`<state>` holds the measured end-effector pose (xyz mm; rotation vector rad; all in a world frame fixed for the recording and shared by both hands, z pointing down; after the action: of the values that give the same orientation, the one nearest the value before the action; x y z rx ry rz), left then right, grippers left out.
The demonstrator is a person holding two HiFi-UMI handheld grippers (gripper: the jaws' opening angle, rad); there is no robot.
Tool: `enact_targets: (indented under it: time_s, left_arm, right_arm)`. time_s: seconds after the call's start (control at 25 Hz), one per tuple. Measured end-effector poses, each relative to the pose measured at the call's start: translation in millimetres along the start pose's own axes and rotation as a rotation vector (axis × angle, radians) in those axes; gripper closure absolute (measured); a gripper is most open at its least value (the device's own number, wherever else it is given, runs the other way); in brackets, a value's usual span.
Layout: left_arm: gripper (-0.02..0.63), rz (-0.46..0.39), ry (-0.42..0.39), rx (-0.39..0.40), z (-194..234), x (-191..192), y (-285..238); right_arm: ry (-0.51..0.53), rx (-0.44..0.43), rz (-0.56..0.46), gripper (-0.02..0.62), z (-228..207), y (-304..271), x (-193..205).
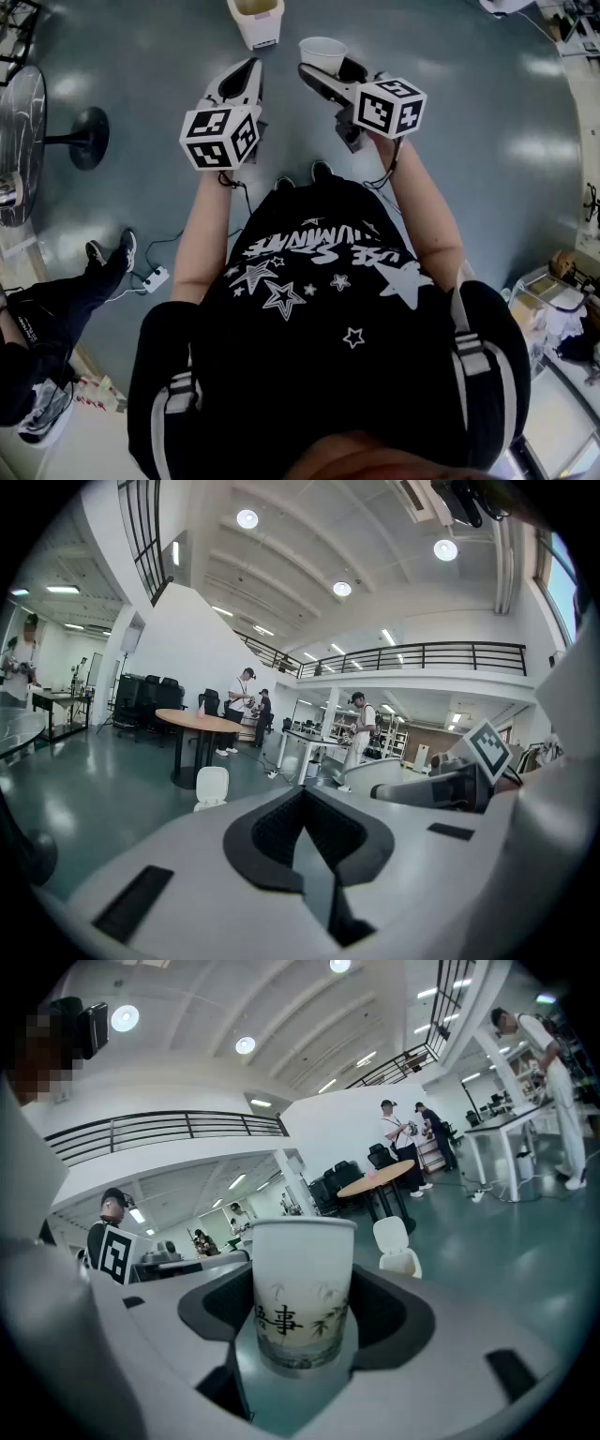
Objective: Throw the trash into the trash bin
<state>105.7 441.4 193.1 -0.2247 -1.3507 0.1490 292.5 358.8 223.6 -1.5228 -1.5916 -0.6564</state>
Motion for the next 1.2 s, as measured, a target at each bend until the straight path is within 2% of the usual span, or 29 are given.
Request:
enact_targets:
  time_s: [0.2,0.36,0.52,0.8,1.2]
  left_arm:
    - [0.595,-0.016,0.001,0.008,14,-12,-1]
    - [0.595,-0.028,-0.035,0.038,9,-11,-1]
    - [0.595,-0.022,0.004,0.028,13,-5,-1]
    - [0.595,-0.002,0.026,-0.034,33,-3,-20]
    - [0.595,0.027,0.021,-0.081,53,-18,-89]
  right_arm:
    - [-0.030,0.049,-0.026,0.281,-3,2,2]
    - [-0.021,0.068,-0.032,0.281,1,3,-1]
    - [-0.011,0.086,-0.015,0.281,-7,-3,4]
    - [-0.068,0.045,-0.036,0.281,-36,-28,3]
    - [-0.069,0.005,0.000,0.281,-99,-75,-40]
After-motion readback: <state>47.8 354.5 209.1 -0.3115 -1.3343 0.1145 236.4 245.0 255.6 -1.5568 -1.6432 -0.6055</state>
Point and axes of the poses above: the fingertips, and each gripper's own axes: y backward along the fingers, z to its left, x out of its underside, the point moved 8 cm from there along y, backward along the fingers, and after that the axes turned 14 degrees about -x, right-handed, at the moved point
